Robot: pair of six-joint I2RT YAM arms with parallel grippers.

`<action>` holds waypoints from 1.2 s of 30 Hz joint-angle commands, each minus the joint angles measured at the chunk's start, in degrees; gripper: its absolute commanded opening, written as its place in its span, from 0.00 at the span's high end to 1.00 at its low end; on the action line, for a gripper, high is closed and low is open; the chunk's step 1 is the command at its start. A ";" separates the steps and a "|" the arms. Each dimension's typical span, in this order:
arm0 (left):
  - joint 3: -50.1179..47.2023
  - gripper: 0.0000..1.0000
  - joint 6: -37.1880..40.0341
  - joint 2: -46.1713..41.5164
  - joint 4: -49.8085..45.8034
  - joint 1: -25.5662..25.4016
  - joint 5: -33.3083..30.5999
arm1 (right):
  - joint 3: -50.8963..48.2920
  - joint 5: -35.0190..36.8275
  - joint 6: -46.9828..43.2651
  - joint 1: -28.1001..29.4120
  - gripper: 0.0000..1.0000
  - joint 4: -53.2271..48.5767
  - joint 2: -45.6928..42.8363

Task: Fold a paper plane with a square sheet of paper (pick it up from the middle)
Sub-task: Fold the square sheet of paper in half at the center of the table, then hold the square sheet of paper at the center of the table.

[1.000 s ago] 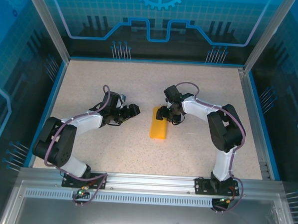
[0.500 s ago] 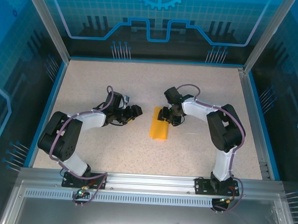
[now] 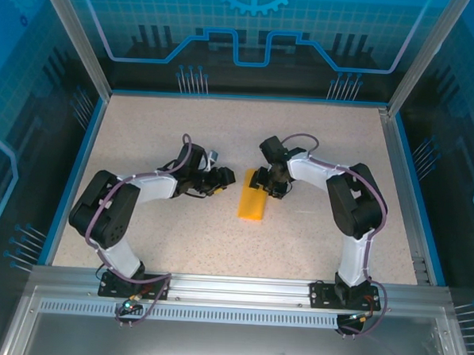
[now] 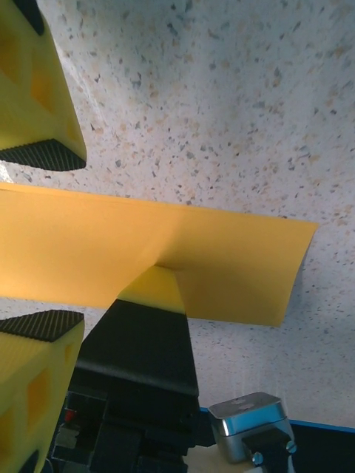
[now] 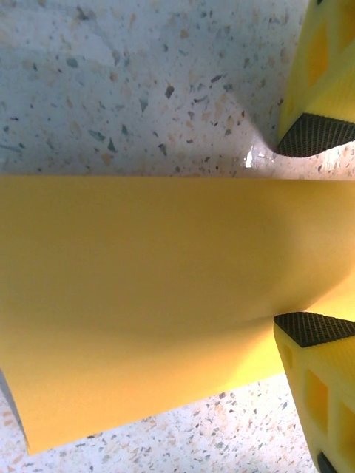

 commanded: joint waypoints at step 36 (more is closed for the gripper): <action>9.40 0.75 0.35 9.75 -5.36 -3.07 4.41 | 1.83 5.33 -0.79 0.83 0.35 -7.80 12.24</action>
